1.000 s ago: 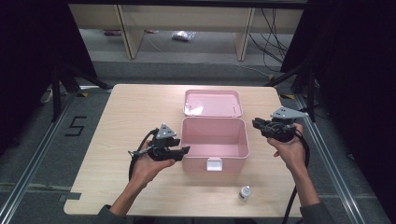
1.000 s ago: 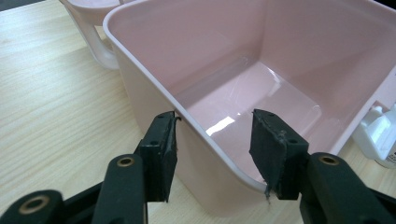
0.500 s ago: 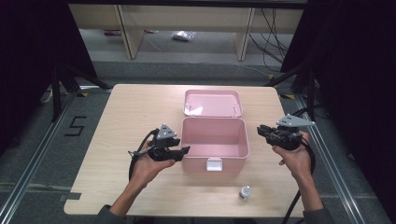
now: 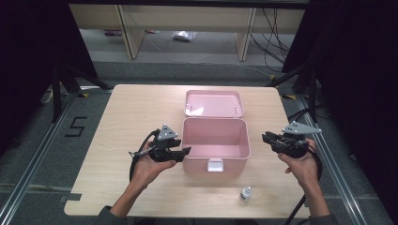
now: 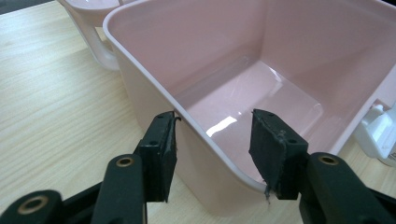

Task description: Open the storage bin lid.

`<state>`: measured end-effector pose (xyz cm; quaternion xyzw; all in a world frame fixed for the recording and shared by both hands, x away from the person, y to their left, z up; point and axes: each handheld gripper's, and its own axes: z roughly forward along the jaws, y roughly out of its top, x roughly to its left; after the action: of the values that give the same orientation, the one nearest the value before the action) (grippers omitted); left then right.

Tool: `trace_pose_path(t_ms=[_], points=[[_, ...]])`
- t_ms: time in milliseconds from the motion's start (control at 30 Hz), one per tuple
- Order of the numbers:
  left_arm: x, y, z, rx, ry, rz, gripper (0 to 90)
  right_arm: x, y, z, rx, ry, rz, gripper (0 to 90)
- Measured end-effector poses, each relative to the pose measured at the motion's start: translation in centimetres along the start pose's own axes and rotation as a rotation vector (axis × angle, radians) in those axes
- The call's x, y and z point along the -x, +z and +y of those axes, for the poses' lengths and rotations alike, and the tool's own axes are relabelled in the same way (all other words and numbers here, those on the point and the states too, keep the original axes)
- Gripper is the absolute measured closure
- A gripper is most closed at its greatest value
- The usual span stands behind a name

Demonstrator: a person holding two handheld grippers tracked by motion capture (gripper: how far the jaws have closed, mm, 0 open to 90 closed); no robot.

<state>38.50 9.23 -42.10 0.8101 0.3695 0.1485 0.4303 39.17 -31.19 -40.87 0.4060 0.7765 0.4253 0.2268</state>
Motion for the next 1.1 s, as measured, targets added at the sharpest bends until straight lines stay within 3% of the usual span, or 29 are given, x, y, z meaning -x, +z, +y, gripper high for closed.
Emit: trace_pose_path(t_ms=[100,133,167,300,367,500,533,567,600,633,667,700,733,867,900,933,967,1067,1100], points=[[0.0,0.0,0.0,0.000,0.000,0.001,50.5,-0.2,-0.5,-0.4,-0.017,0.028,0.005,76.2],[0.0,0.0,0.0,0.000,-0.003,0.001,50.5,0.1,-0.5,-0.5,-0.007,-0.010,0.000,76.0],[0.0,0.0,0.0,0.001,-0.003,0.001,50.5,-0.2,-0.6,-0.7,-0.024,0.021,0.007,75.9],[0.1,0.0,0.0,0.001,-0.003,0.003,50.6,-0.6,-1.0,-1.3,-0.055,0.025,0.008,75.2],[0.1,0.0,0.0,0.000,-0.002,0.005,50.5,-0.6,-1.1,-1.6,-0.061,-0.003,0.005,74.8],[0.1,0.0,0.1,-0.003,0.003,0.006,50.5,-1.1,-1.4,-2.1,-0.085,0.019,0.020,73.3],[0.1,0.0,0.1,-0.001,0.000,0.006,50.5,-1.0,-1.4,-2.2,-0.079,-0.012,0.018,73.0],[0.0,0.1,0.1,-0.003,0.011,0.005,50.4,-1.4,-1.6,-2.3,-0.096,0.027,0.023,72.3],[-0.1,0.1,0.2,-0.005,0.019,0.008,50.4,-1.3,-1.5,-2.4,-0.087,-0.015,0.022,71.2],[0.0,0.1,0.1,-0.005,0.009,0.005,50.4,-1.6,-1.7,-2.6,-0.106,0.012,0.027,70.2],[0.1,0.1,0.1,-0.008,0.003,-0.001,50.3,-1.5,-1.7,-2.6,-0.102,-0.022,0.023,69.7],[0.1,0.1,0.1,-0.009,0.005,0.005,50.3,-1.7,-1.8,-2.8,-0.103,-0.022,0.027,68.9],[0.1,0.1,0.2,-0.011,0.005,0.005,50.3,-2.0,-1.9,-2.9,-0.127,0.008,0.037,67.8],[0.0,0.1,0.2,-0.014,0.002,-0.001,50.3,-2.4,-2.1,-3.4,-0.164,-0.023,0.035,63.9],[0.0,0.2,0.2,-0.015,0.002,-0.001,50.3,-2.7,-2.2,-3.5,-0.183,-0.012,0.035,62.8],[0.1,0.1,0.2,-0.019,0.002,0.004,50.3,-2.6,-2.1,-3.7,-0.181,-0.053,0.039,61.9],[0.0,0.2,0.2,-0.016,0.001,0.000,50.3,-2.8,-2.3,-3.7,-0.199,-0.025,0.044,60.9],[0.1,0.1,0.2,-0.021,0.011,0.008,50.3,-3.0,-2.3,-4.1,-0.210,-0.051,0.046,57.4],[0.1,0.1,0.2,-0.021,0.014,0.009,50.3,-3.2,-2.5,-4.2,-0.230,-0.026,0.036,56.4]])
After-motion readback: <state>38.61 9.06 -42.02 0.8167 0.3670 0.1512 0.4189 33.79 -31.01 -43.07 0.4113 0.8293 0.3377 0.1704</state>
